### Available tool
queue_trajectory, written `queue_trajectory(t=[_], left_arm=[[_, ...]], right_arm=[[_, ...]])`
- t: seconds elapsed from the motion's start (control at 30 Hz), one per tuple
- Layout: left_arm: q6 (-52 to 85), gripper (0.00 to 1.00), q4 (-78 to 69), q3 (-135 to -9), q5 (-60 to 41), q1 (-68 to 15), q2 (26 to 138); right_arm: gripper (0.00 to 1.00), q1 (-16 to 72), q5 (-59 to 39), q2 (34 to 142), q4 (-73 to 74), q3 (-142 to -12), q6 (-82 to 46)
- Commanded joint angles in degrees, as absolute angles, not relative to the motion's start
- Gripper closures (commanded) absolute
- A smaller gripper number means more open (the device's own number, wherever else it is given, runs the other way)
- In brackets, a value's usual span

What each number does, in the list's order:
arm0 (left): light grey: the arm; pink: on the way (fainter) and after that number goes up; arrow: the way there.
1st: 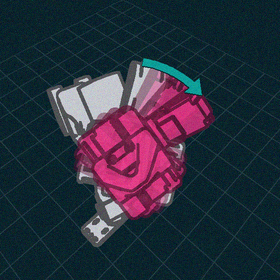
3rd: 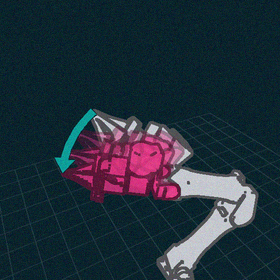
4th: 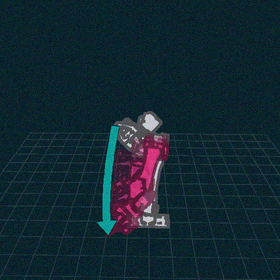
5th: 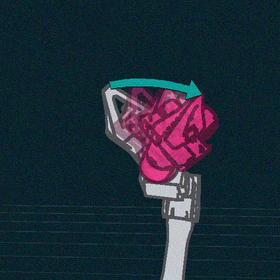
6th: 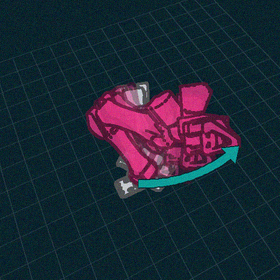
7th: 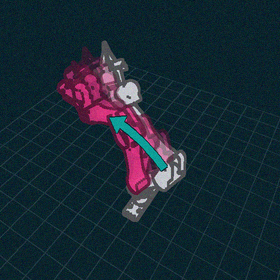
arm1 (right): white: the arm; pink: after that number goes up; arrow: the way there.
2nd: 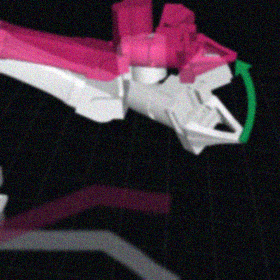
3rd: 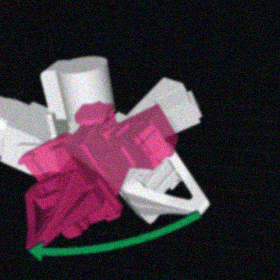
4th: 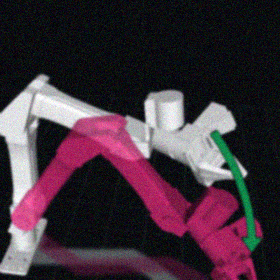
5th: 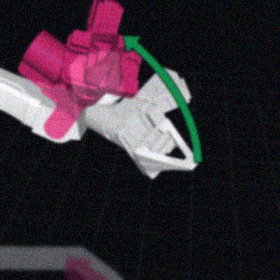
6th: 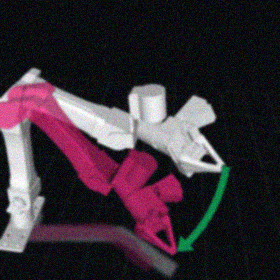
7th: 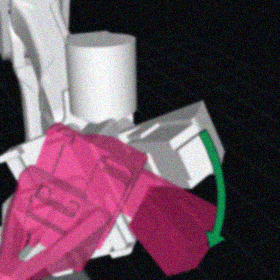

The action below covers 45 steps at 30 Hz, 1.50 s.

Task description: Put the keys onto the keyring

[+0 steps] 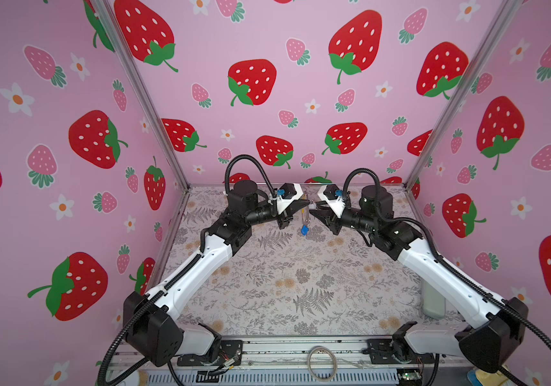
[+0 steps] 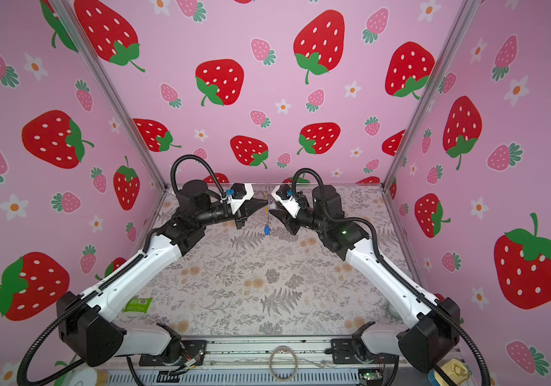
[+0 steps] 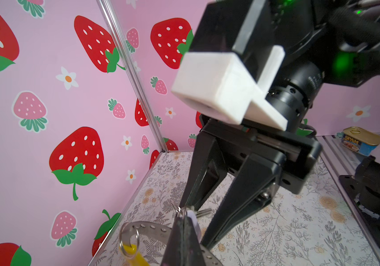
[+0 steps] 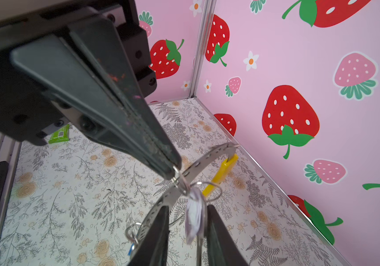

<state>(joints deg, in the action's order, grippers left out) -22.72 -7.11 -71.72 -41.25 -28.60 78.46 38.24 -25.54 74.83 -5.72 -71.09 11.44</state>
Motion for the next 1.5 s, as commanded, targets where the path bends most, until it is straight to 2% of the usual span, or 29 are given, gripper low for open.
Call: queue_trajectory(t=[0.0, 0.33, 0.87, 1.33, 1.47], left_arm=[[-22.4, 1.00, -10.7, -71.4, -43.5, -28.6, 76.6], [-18.3, 1.00, -16.9, -69.2, -42.3, -28.7, 76.6], [-11.5, 1.00, -28.8, -65.1, -32.1, -30.9, 77.1], [-5.7, 1.00, -42.5, -61.1, -29.6, -32.2, 80.9], [-4.9, 1.00, -44.3, -60.5, -29.9, -32.1, 81.3]], right_arm=[[0.71, 38.1, -25.8, 74.8, -3.6, -73.0, 9.7], [1.00, 38.1, -28.0, 74.1, -3.4, -71.9, 10.2], [1.00, 40.5, -22.4, 73.8, -3.4, -70.4, 13.7], [1.00, 41.7, -21.3, 74.5, -3.1, -71.2, 14.5], [0.81, 41.2, -19.2, 73.1, -3.5, -70.5, 14.3]])
